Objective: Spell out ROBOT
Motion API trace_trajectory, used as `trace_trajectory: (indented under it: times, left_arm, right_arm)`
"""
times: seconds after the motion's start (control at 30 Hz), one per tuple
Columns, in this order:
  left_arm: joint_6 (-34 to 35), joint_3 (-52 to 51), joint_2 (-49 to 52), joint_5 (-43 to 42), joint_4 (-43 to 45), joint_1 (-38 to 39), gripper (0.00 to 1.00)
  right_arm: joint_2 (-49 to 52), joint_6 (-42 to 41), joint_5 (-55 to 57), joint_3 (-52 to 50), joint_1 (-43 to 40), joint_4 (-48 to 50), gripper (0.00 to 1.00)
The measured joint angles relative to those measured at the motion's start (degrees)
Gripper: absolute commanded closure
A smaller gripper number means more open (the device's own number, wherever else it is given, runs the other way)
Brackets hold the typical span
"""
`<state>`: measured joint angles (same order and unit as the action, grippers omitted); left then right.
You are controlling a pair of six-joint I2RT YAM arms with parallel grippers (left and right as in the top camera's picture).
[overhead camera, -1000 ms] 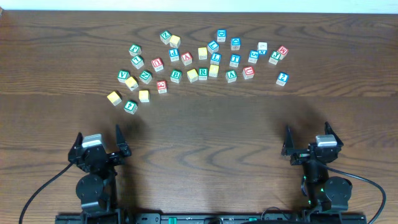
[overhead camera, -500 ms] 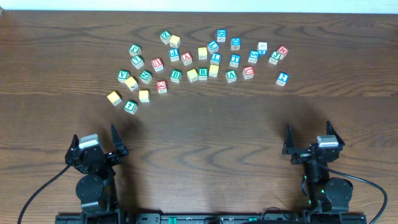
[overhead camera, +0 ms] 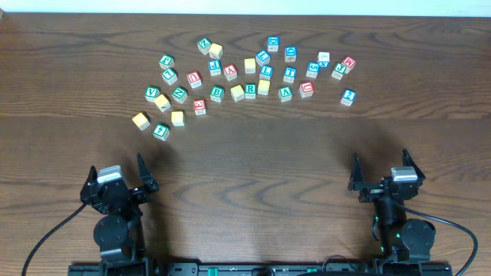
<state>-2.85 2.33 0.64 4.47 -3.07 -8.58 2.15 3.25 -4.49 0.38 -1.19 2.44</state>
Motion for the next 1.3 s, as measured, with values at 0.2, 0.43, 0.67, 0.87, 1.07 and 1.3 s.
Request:
trace_trajectory:
  times: [0.2, 0.43, 0.67, 0.87, 1.07, 1.3]
  left_arm:
    - [0.0, 0.0, 0.0, 0.0, 0.0, 0.0, 0.03]
    - [0.0, 0.0, 0.3, 0.0, 0.0, 0.0, 0.03]
    - [0.0, 0.0, 1.9, 0.0, 0.0, 0.0, 0.03]
    - [0.0, 0.0, 2.7, 0.0, 0.0, 0.0, 0.02]
    - [0.0, 0.1, 4.0, 0.0, 0.0, 0.0, 0.03]
    - [0.0, 3.9, 10.1, 0.0, -0.1, 0.0, 0.03]
  right_arm:
    - [0.0, 0.0, 0.0, 0.0, 0.0, -0.4, 0.01]
    - [0.0, 0.0, -0.5, 0.0, 0.0, -1.2, 0.01]
    - [0.0, 0.0, -0.9, 0.0, 0.0, -0.8, 0.01]
    - [0.0, 0.0, -2.4, 0.0, 0.0, -0.7, 0.01]
    - [0.0, 0.0, -3.3, 0.0, 0.0, -0.7, 0.01]
    - [0.1, 0.0, -3.7, 0.6, 0.0, -0.8, 0.01]
